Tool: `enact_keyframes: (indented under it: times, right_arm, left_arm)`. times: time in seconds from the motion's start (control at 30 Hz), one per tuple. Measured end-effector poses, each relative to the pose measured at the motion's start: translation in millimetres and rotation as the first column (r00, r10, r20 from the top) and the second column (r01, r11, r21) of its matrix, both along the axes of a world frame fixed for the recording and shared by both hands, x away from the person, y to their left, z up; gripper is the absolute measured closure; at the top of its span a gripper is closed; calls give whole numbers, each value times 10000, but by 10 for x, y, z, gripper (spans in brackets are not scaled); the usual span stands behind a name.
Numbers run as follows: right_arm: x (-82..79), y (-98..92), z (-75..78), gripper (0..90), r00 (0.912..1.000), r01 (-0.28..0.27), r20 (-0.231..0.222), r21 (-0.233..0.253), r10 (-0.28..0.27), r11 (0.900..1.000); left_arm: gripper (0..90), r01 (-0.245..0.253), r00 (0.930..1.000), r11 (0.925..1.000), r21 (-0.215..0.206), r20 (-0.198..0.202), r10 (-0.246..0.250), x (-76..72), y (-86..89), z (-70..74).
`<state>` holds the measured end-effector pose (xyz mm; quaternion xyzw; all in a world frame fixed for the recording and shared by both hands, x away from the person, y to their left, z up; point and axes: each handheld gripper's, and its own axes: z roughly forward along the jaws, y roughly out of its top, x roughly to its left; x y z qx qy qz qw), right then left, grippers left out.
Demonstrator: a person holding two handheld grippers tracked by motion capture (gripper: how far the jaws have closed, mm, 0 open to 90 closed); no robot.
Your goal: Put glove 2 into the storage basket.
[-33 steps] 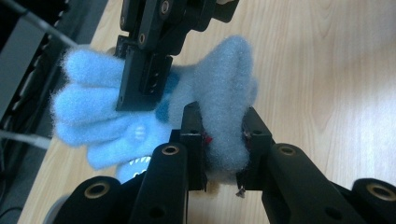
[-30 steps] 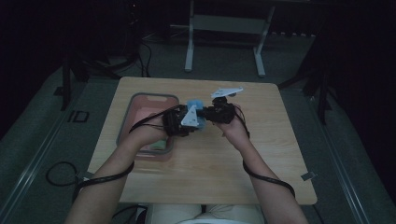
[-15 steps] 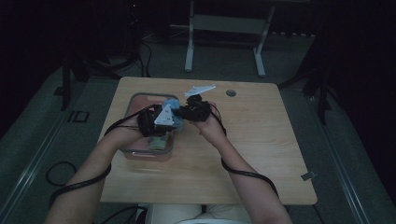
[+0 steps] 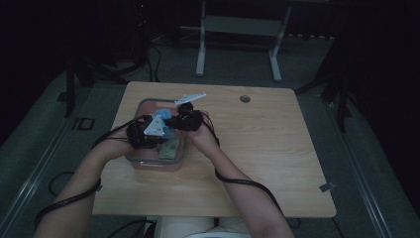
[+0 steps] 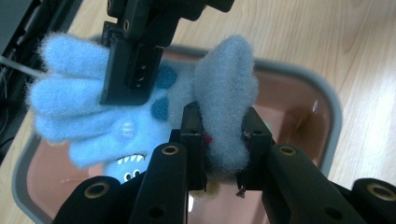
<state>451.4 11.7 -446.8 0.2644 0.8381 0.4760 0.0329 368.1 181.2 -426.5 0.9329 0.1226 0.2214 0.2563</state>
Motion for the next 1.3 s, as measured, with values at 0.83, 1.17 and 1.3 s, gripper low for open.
enact_keyframes:
  times: [0.83,1.17,1.3]
  right_arm:
    - [53,-40,-362,561,9940,1087,-51,-714,-1094,9915]
    - [-99,-304,-167,375,9958,875,258,60,-876,9962]
    - [-168,-389,-128,280,9985,434,344,94,-437,9990]
  left_arm:
    - [751,-141,9878,9976,680,-1538,244,269,-172,-527]
    - [260,-1155,9826,9933,-63,-1471,1133,225,-108,-391]
    - [141,-1538,9775,9840,-897,-1594,1383,173,-58,-267]
